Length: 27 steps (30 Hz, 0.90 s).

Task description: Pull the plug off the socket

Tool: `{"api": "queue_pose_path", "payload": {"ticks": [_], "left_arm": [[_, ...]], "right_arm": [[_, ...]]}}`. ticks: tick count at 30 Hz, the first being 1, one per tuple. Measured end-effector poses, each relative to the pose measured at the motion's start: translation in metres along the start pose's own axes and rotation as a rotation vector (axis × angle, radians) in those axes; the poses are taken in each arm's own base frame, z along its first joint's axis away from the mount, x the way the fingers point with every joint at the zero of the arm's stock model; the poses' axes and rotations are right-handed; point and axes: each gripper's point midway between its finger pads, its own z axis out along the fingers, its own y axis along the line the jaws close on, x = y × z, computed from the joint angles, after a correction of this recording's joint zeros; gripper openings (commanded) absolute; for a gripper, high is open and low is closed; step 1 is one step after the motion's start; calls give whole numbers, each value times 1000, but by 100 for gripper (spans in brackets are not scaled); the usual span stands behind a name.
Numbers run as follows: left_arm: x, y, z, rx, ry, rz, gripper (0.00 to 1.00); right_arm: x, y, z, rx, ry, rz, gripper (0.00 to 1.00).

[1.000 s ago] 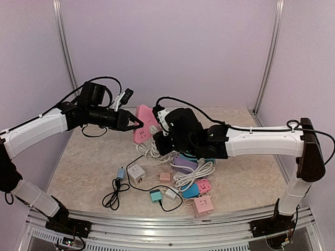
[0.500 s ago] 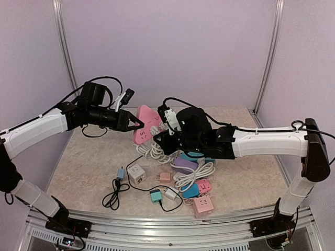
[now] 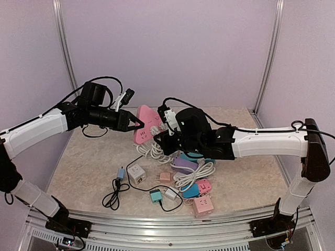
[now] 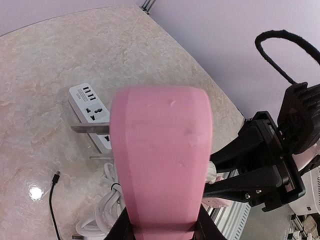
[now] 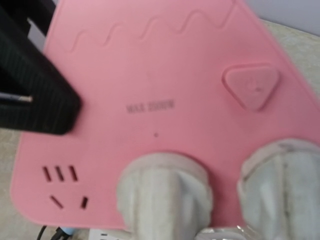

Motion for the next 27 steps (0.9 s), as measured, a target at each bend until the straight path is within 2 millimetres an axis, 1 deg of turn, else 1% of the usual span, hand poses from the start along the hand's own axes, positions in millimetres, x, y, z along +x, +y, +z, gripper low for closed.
{"api": "queue_pose_path", "payload": {"ticks": [9,22,27], "left_arm": [[-1,0,-1,9,0,-23,0],[-4,15,-10,-5,-10,-73,0],[-4,17,-10,-6,-8,-84,0]], "right_arm": [[-1,6,-3,84,-8,-44,0],[-7,8,14,269,1,-141,0],[-6,7,15,290,5,-153,0]]}}
